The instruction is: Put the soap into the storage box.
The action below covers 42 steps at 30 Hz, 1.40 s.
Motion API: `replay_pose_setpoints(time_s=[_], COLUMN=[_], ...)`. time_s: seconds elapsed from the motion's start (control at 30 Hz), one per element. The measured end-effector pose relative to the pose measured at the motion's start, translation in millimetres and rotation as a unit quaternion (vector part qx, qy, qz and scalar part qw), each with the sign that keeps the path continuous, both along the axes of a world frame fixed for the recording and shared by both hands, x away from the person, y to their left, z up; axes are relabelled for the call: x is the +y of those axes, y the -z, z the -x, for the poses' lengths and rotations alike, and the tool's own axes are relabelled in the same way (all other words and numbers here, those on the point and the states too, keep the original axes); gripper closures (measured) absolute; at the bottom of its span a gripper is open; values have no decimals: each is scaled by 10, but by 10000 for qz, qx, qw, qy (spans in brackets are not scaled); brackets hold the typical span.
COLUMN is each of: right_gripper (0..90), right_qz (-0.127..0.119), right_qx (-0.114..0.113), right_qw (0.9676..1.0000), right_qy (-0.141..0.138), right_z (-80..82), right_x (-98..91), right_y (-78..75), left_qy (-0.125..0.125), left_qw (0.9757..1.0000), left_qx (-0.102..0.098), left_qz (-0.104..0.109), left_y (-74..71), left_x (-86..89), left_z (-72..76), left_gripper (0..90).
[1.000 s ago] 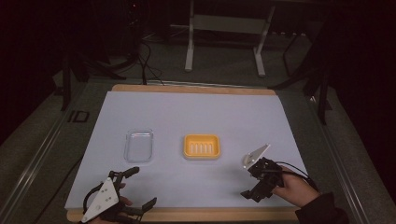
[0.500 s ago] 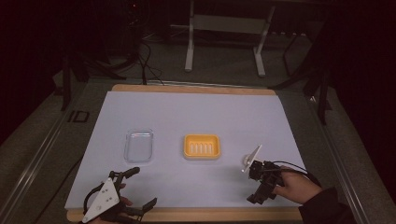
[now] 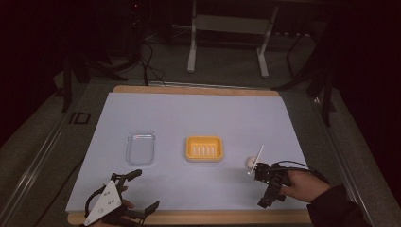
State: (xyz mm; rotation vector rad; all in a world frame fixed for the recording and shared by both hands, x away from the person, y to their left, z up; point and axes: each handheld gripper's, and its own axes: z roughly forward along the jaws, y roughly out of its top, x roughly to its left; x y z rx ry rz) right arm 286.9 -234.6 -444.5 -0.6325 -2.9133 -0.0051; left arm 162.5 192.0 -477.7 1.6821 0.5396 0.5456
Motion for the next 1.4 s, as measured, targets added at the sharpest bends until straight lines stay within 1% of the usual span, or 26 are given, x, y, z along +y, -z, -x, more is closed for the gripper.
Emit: replay_pose_setpoints(time_s=[0.1,0.17,0.2,0.23,0.3,0.33,0.4,0.47,0.53,0.6,0.77,0.87,0.9,1.1,1.13,1.17,1.2,1.23,1.27,1.4], right_gripper=[125,125,125,125,138,138,156,164,185,186,187,188,188,200,202,209,209,222,222,241], right_qz=[36,3,-52,-105,-193,-281,-325,-385,-508,-646,-798,-905,-905,-1039,-1079,-1137,-1137,-1191,-1191,-1268], right_qx=[13,18,-4,-55,-263,-279,-414,-516,-555,-565,-653,-819,-819,-1035,-1083,-1173,-1173,-1244,-1244,-1406], right_qw=[10000,10000,10000,9999,9995,9992,9986,9979,9972,9963,9946,9925,9925,9889,9879,9863,9863,9847,9847,9818], right_qy=[23,28,26,15,-7,3,16,-45,-44,-24,74,106,106,218,248,239,239,243,243,149], right_z=[-23,-40,-53,-63,-75,-91,-102,-112,-131,-151,-202,-246,-246,-308,-316,-330,-330,-344,-344,-363], right_x=[-25,-38,-46,-55,-65,-73,-78,-89,-108,-131,-178,-213,-213,-263,-271,-286,-286,-303,-303,-335], right_y=[1,-3,-7,-15,-36,-46,-67,-80,-91,-100,-100,-97,-97,-91,-88,-89,-89,-86,-86,-66], left_qy=[8,12,12,10,7,5,9,16,24,27,25,24,22,22,18,20,20,20,21,22], left_qw=[10000,10000,10000,10000,10000,10000,10000,10000,10000,10000,10000,10000,10000,10000,10000,10000,10000,10000,10000,10000], left_qx=[7,7,8,8,12,11,12,21,21,22,28,29,28,32,37,39,38,39,43,50], left_qz=[-9,-12,-10,-10,-6,-6,-3,-10,-15,-13,-13,-10,-12,-7,-7,-2,-3,-3,5,8], left_y=[1,1,1,1,1,2,2,4,5,5,6,6,6,8,9,9,9,9,10,10], left_x=[-2,-3,-3,-3,-2,-2,-2,-5,-6,-7,-7,-7,-6,-11,-12,-12,-12,-12,-12,-12], left_z=[-1,-2,-2,-2,-2,-2,-4,-6,-6,-6,-7,-9,-10,-11,-11,-11,-11,-11,-12,-13], left_gripper=[1,1,0,1,0,0,0,1,1,1,0,1,1,0,1,0,0,1,1,1])
